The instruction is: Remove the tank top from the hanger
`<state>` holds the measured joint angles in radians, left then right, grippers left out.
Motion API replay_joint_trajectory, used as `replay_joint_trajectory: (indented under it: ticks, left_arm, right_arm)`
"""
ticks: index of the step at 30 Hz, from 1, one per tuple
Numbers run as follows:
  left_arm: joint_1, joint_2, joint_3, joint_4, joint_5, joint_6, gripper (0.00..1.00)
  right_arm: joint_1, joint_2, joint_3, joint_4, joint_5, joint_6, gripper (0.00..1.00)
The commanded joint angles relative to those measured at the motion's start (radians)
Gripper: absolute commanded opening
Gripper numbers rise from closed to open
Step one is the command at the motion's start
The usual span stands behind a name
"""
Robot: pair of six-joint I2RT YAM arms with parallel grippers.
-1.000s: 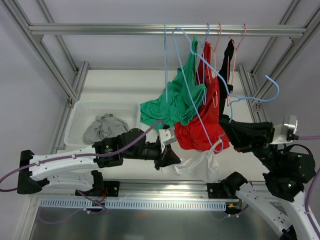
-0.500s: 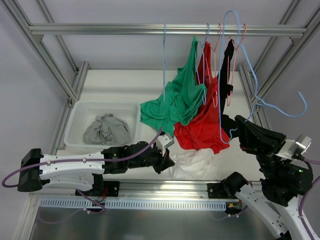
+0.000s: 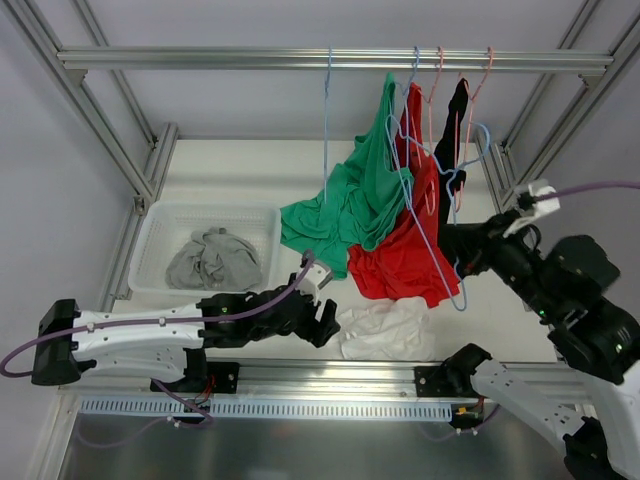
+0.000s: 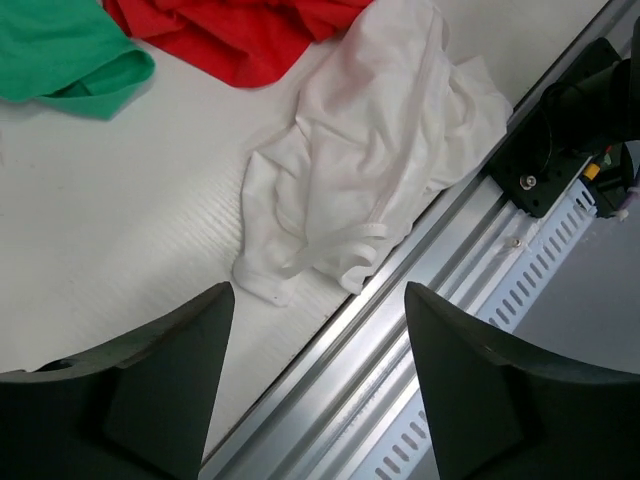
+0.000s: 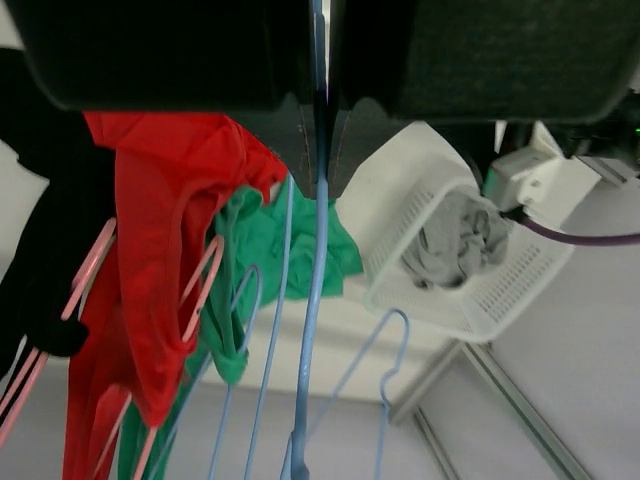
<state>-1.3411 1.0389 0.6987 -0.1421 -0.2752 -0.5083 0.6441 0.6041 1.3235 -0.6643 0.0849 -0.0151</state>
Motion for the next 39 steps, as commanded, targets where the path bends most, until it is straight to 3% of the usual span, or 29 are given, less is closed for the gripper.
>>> replay_joint_trajectory:
  ticks: [1,4,8,19,30,39]
  left_arm:
    - [-0.003,-0.112,0.045,-0.053,-0.059,-0.001,0.72]
    - [-0.003,-0.157,0.025,-0.069,-0.064,-0.006,0.76]
    - [-0.004,-0.217,-0.004,-0.088,-0.048,-0.01,0.99]
    - [-0.007,-0.195,-0.011,-0.108,0.002,-0.038,0.99]
    - [-0.029,-0.175,-0.033,-0.108,-0.059,-0.108,0.99]
    - [-0.038,-0.135,-0.016,-0.105,-0.102,-0.118,0.99]
  right_arm:
    - [-0.006,0.1,0.074,-0.098,0.05,0.044,0.0]
    - [-0.004,0.177,0.127,-0.075,0.029,0.049,0.0]
    - [0.012,0.284,0.183,-0.041,0.032,0.044,0.0]
    - [0.039,0.755,0.58,-0.026,0.184,-0.063,0.0]
    - [0.029,1.038,0.842,0.006,0.231,-0.105,0.0]
    - [0.014,1.036,0.717,0.011,0.15,-0.022,0.0]
